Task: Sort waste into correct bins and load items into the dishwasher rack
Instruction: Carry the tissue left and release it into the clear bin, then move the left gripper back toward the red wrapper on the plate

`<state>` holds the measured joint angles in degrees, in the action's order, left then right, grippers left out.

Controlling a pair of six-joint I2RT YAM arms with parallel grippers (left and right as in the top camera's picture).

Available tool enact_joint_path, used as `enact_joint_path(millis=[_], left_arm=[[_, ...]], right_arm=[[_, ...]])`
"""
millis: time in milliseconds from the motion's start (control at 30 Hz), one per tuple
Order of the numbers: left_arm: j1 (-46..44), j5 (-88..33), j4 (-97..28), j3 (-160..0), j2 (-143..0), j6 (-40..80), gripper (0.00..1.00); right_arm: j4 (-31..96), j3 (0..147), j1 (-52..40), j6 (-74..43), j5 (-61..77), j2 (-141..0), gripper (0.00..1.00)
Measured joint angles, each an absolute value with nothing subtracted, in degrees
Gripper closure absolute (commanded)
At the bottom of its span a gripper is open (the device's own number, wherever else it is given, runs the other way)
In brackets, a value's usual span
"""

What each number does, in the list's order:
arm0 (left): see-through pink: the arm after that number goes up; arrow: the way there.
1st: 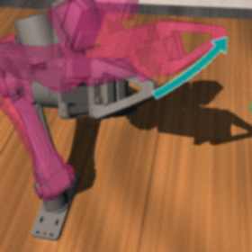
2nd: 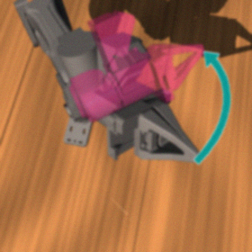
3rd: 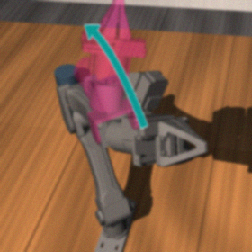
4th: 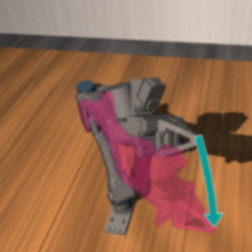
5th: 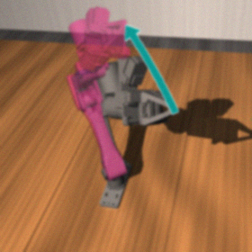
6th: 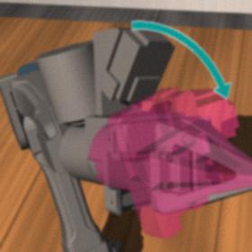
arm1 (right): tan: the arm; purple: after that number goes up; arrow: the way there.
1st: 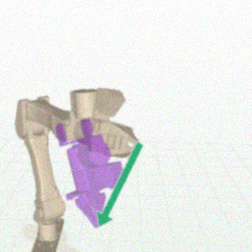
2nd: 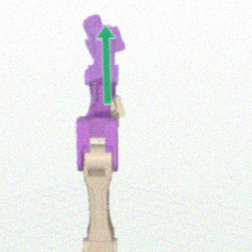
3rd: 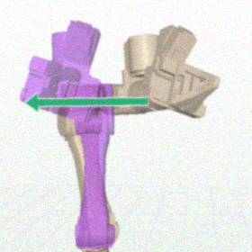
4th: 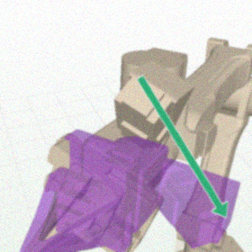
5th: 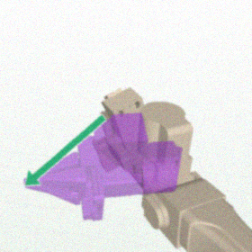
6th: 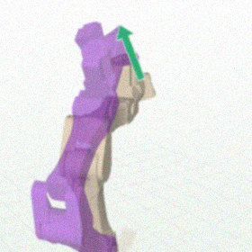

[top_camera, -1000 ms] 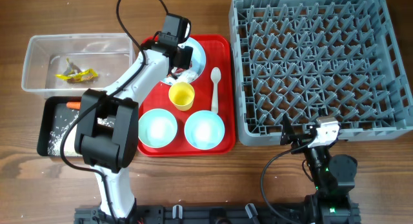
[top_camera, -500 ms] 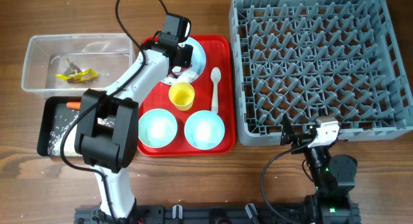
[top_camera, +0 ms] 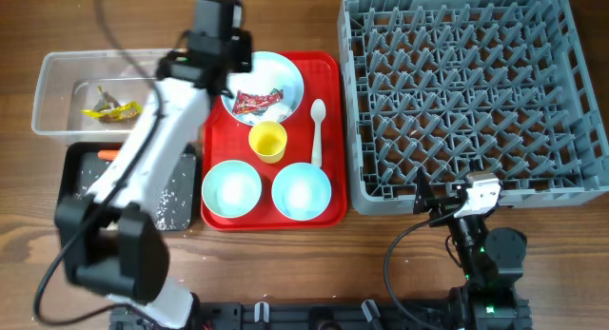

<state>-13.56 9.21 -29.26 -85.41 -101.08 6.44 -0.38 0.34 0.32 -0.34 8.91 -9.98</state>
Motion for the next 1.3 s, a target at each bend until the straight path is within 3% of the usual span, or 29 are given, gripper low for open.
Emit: enact_joint_path(millis=[233, 433, 533, 567, 600, 700, 867, 1033, 1133, 1300], left_arm=[[0.62, 9.82, -38.74, -85.52, -97.58, 18.57, 0.96], [7.51, 9.56, -41.76, -85.58, -101.01, 22.85, 0.93], [8.01, 9.23, -41.95, -85.58, -106.02, 23.59, 0.79], [8.01, 9.15, -41.78, -85.58, -107.31, 23.51, 0.62], [8.05, 9.1, -41.58, -85.58, -108.42, 23.83, 0.31], [8.14, 8.93, -41.21, -85.58, -108.86, 23.7, 0.16], [8.38, 8.93, -40.71, -85.58, -107.61, 24.12, 0.18], [8.38, 8.21, -39.86, -85.58, -99.11, 24.21, 0.32], [7.86, 7.03, -40.07, -85.58, -94.76, 24.32, 0.34], [2.07, 3.11, -42.04, -85.58, -92.88, 24.08, 0.39]], right_arm=[[-0.4, 0.36, 0.32, -0.32, 8.91, -9.98, 0.0], [-0.4, 0.36, 0.32, -0.34, 8.88, -9.98, 0.0], [-0.4, 0.36, 0.32, -0.32, 8.91, -9.98, 0.0], [-0.4, 0.36, 0.32, -0.32, 8.88, -9.98, 0.0], [-0.38, 0.34, 0.32, -0.32, 8.91, -9.98, 0.0], [-0.4, 0.36, 0.32, -0.32, 8.91, -9.98, 0.0], [-0.4, 0.36, 0.32, -0.32, 8.91, -9.98, 0.0], [-0.4, 0.34, 0.32, -0.32, 8.91, -9.98, 0.0], [-0.4, 0.36, 0.32, -0.32, 8.91, -9.98, 0.0], [-0.4, 0.36, 0.32, -0.32, 8.91, -9.98, 0.0]])
